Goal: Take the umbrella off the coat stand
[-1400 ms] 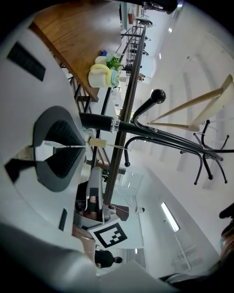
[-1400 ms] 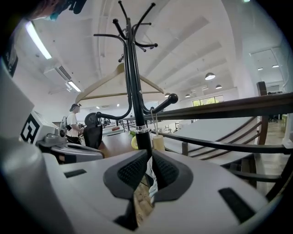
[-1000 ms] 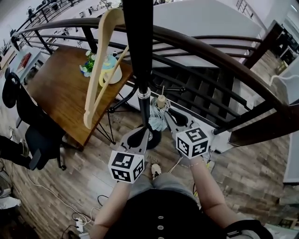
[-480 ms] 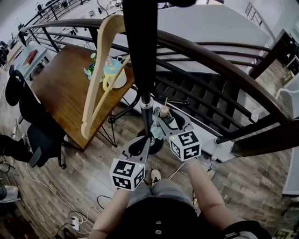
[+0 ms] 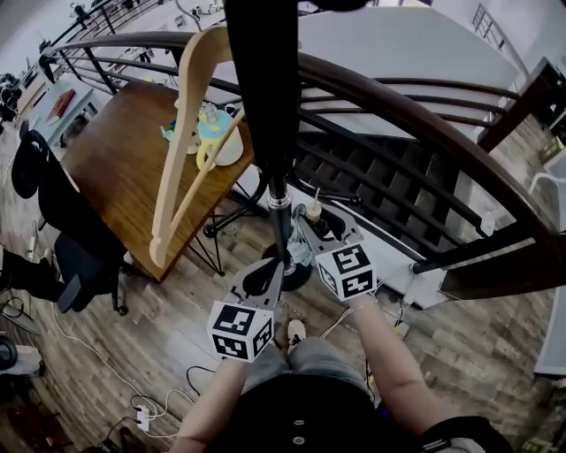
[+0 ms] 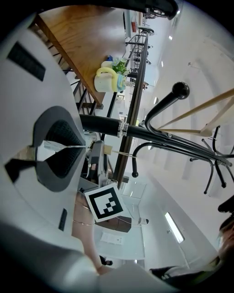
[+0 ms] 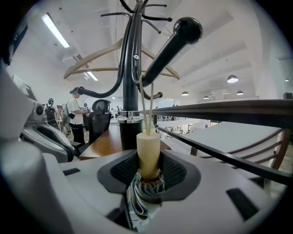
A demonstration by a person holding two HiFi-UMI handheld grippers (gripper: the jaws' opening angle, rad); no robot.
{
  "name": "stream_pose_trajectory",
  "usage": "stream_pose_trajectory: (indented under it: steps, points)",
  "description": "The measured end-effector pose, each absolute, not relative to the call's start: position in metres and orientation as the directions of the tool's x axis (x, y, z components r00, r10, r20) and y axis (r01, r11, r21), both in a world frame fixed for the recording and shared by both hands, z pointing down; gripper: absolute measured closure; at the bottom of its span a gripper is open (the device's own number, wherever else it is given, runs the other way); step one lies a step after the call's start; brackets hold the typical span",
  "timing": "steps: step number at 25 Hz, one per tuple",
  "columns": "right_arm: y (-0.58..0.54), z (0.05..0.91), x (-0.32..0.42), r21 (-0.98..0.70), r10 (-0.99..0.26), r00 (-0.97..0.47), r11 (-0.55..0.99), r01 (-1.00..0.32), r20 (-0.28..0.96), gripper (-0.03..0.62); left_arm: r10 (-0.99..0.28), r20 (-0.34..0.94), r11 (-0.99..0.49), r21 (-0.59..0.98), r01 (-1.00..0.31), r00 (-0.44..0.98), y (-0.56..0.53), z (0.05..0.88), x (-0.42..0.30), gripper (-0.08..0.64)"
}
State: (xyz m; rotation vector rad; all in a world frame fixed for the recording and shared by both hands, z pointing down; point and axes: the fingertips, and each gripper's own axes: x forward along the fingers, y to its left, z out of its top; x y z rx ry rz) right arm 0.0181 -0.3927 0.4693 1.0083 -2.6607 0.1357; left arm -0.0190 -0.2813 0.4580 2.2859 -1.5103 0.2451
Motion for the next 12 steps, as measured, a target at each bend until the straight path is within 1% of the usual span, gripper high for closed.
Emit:
stream_pose_trajectory:
  steps: [12]
  points:
    - [-0.3919, 0.4684, 0.0225, 0.004, -0.642, -0.703, 0.739, -0.674, 0.306, 0.446, -0.86, 0.345, -0.316, 0.222, -0.922, 0.377, -0.281, 0.4541, -0.0271, 0.537]
